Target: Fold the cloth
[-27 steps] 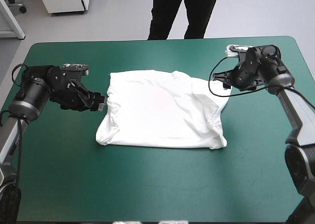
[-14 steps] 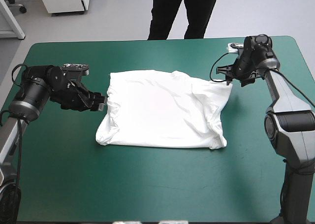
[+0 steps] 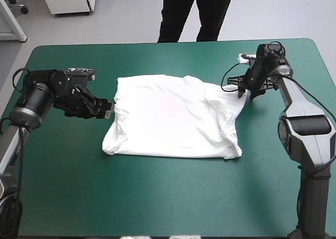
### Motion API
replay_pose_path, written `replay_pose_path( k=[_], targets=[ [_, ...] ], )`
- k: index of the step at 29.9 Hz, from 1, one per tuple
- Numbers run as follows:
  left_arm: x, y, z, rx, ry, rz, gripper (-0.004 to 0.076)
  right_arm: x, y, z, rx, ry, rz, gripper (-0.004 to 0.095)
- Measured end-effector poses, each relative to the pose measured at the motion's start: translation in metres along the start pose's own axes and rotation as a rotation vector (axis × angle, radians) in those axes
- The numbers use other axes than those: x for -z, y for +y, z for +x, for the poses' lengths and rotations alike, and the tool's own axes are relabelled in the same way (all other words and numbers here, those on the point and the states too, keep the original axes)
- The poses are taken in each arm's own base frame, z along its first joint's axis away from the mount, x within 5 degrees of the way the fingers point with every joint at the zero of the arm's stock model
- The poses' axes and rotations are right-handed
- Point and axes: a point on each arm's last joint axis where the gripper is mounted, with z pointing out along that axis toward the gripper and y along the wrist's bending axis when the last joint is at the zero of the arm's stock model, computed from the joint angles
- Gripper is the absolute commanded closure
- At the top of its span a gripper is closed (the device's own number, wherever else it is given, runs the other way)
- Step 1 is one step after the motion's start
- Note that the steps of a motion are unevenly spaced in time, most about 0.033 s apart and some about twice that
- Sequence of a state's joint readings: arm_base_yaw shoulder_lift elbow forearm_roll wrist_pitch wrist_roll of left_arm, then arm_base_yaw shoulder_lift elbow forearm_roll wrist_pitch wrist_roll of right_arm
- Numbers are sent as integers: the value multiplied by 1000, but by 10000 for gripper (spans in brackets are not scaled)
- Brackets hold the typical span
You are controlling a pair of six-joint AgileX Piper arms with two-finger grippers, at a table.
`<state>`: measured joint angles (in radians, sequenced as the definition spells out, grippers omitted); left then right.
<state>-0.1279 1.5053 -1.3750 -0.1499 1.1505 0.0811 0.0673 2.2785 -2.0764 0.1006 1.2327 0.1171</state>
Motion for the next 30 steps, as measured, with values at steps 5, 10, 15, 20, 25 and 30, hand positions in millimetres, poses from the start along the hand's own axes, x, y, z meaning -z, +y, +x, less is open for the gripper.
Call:
replay_pose_path(
  k=[5,10,15,20,25,30],
  targets=[
    [0,0,1,0,13,1,199,-1,3,0,16,2,-37,926],
    [0,0,1,0,13,1,225,-2,4,-1,32,0,-47,925],
    [0,0,1,0,13,1,286,9,6,-5,41,-31,-43,925],
    [0,0,1,0,13,1,314,47,24,-14,63,-145,-107,925],
    [0,0,1,0,13,1,318,70,63,-11,119,-194,-225,925],
    [0,0,1,0,16,1,318,61,110,4,211,-158,-266,925]
  ],
)
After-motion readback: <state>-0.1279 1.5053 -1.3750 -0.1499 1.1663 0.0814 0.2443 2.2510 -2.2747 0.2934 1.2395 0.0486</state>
